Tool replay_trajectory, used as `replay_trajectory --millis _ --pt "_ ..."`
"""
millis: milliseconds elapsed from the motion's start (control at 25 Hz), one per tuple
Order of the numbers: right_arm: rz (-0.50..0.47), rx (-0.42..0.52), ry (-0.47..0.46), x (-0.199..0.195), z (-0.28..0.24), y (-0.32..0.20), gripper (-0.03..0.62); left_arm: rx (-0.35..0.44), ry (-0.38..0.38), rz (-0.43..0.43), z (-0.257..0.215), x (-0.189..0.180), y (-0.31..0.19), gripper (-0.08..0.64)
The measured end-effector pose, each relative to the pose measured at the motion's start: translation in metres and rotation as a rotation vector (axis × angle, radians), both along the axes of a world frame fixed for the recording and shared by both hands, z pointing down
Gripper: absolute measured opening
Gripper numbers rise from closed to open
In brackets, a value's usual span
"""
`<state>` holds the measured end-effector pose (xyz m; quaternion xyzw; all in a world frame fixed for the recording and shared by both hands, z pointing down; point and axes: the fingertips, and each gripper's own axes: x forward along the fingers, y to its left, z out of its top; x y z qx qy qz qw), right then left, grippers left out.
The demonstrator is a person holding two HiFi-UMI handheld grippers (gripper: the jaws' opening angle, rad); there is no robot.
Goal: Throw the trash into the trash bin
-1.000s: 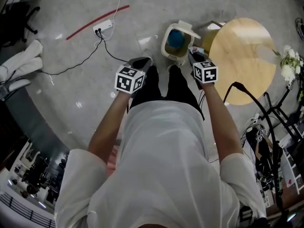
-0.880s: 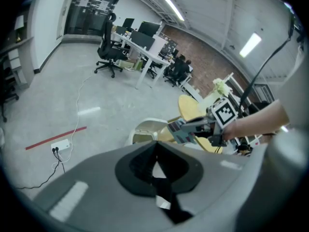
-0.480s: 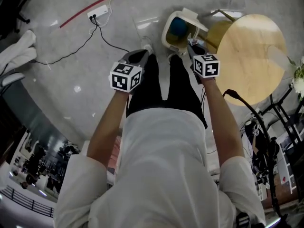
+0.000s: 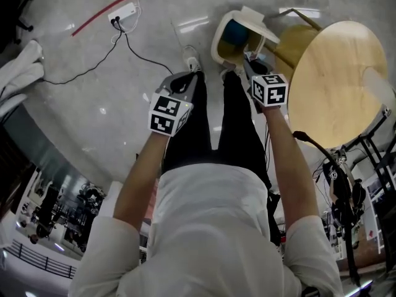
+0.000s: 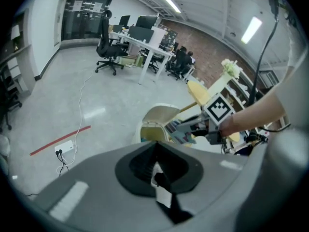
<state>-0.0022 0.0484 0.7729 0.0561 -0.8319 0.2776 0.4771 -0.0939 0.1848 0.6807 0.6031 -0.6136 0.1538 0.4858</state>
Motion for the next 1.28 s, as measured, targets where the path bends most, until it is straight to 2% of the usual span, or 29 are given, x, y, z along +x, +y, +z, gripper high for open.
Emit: replay_trajectory --millis 320,760,960,1120,1280 --pt "0.047 -0.034 -0.024 -0.006 0.064 0.000 0.026 -0.016 -0.006 0.072 0.047 0.015 -0.003 0.005" --pt "0.040 -0.039 -0.011 -0.016 0.150 0.009 0.028 -0.049 -0.001 0.087 0.117 0.017 0.006 0.005" --pt "0.044 -0.021 -0.001 -0.014 0.162 0.013 0.030 -0.056 0.013 0.093 0.126 0.021 0.012 0.005" --pt "0.035 0.002 0.024 -0.009 0.164 0.015 0.107 -0.059 0.033 0.094 0.127 0.025 0.012 0.006" --pt "0.048 0.013 0.031 -0.004 0.161 0.011 0.110 -0.055 0.041 0.101 0.124 0.029 0.009 0.005"
